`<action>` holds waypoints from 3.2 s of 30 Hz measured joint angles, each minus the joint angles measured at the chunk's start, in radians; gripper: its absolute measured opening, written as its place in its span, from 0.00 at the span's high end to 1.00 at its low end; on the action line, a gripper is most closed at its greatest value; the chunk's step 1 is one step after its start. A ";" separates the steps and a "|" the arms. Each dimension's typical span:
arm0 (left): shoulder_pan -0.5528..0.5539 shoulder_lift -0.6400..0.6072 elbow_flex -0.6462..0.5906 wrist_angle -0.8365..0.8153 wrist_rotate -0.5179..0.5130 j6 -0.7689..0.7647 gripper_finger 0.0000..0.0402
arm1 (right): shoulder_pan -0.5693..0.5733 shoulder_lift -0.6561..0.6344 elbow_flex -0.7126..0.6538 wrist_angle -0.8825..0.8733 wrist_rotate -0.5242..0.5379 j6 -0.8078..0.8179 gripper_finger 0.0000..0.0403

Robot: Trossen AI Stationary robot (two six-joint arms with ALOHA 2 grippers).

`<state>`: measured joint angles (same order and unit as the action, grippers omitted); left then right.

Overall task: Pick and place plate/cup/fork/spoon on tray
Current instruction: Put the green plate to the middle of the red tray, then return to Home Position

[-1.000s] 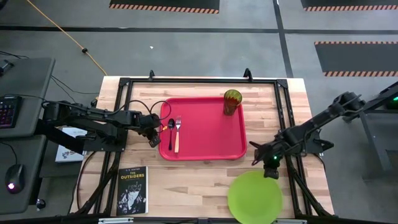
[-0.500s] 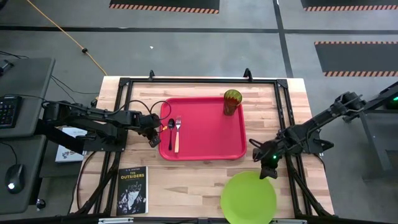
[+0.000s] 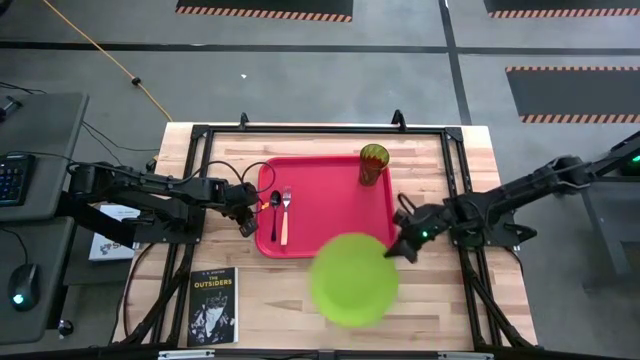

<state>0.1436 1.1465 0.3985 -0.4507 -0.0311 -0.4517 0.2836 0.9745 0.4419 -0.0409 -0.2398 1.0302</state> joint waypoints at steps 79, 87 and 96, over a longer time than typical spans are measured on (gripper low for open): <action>0.000 -0.035 0.095 -0.126 0.025 -0.012 1.00 | -0.206 0.090 0.000 -0.013 0.542 0.340 0.46; -0.002 -0.157 0.212 -0.126 0.103 -0.086 1.00 | -0.205 -0.065 0.000 -0.015 0.555 0.143 0.46; -0.002 -0.452 0.322 -0.012 -0.033 -0.028 1.00 | -0.206 -0.227 0.001 -0.051 0.576 0.020 0.69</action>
<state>0.1421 0.6948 0.7208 -0.4630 -0.0646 -0.4800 0.0780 0.7477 0.4427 -0.0918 0.3360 1.0501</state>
